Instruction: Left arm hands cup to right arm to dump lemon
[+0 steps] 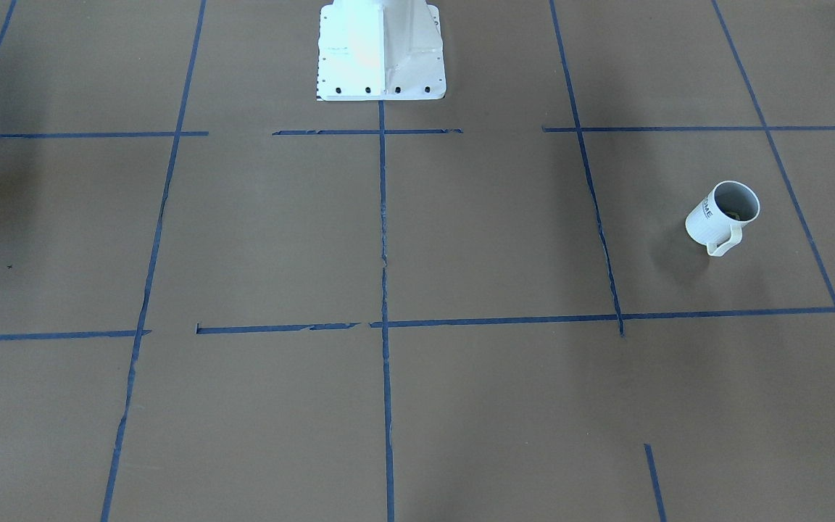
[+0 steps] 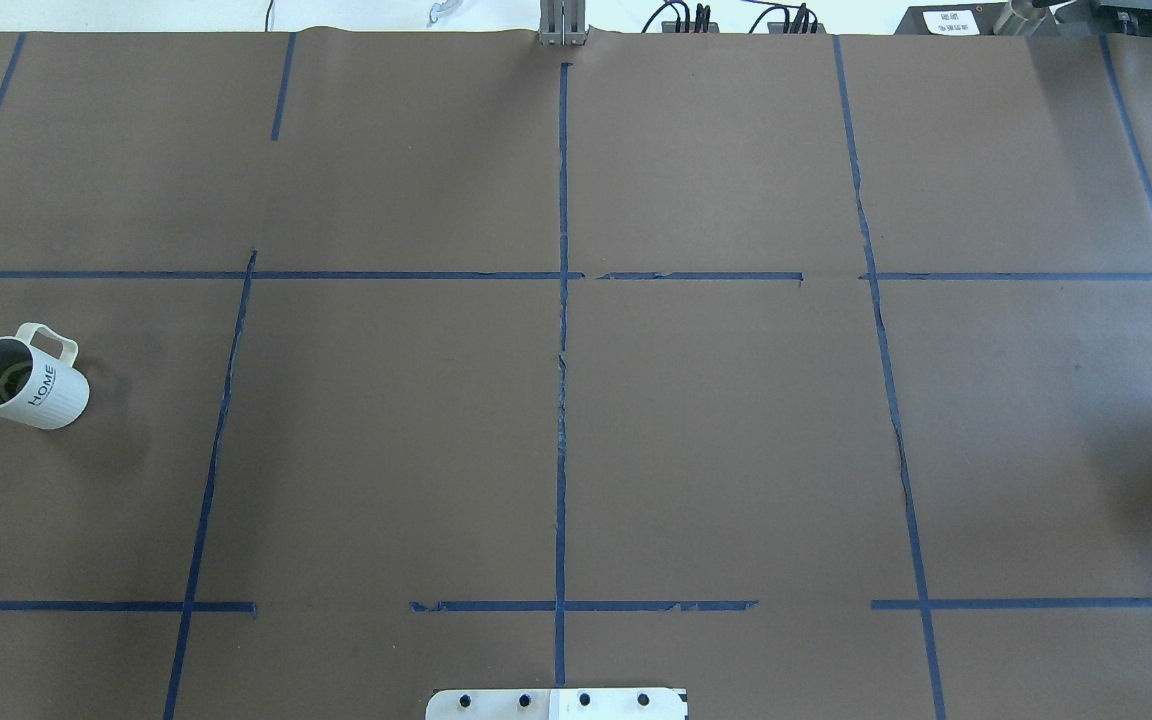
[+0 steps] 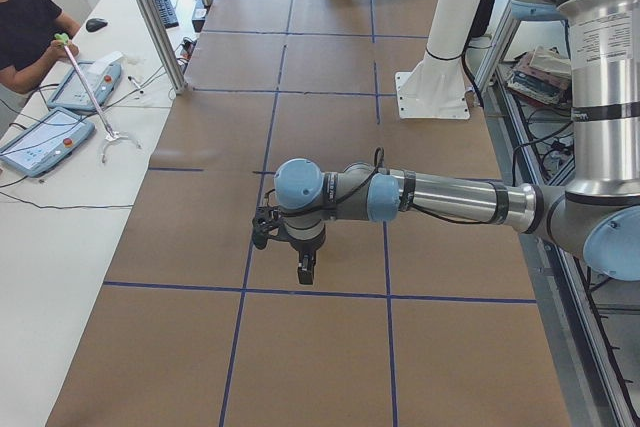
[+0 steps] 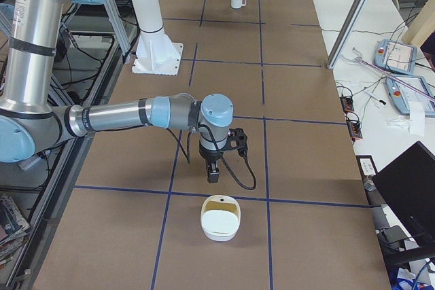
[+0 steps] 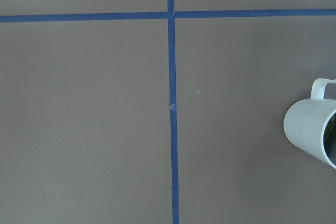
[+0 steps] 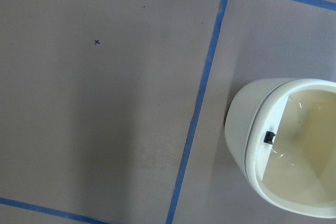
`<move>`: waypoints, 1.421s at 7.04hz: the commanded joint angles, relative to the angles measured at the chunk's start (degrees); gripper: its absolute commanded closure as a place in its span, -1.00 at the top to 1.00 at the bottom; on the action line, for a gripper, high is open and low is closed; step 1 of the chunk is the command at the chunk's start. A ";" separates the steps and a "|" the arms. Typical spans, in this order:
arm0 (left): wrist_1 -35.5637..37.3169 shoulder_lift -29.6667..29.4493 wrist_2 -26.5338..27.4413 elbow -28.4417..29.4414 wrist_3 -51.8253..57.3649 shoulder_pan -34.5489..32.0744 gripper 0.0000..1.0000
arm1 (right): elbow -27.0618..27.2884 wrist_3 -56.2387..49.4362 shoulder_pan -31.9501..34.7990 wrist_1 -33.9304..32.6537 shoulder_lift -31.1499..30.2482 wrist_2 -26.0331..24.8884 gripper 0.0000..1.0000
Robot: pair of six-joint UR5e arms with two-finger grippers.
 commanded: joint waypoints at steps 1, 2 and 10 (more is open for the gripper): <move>-0.58 0.19 0.34 0.16 0.00 0.19 1.00 | -0.09 0.11 0.14 0.01 -0.30 1.10 1.00; -0.15 0.20 0.26 -0.27 -0.09 0.37 1.00 | -0.09 0.29 0.14 0.01 -0.48 1.20 1.00; -0.85 0.72 -8.26 0.17 -0.01 0.37 1.00 | -0.35 0.55 0.06 4.13 -1.36 5.68 1.00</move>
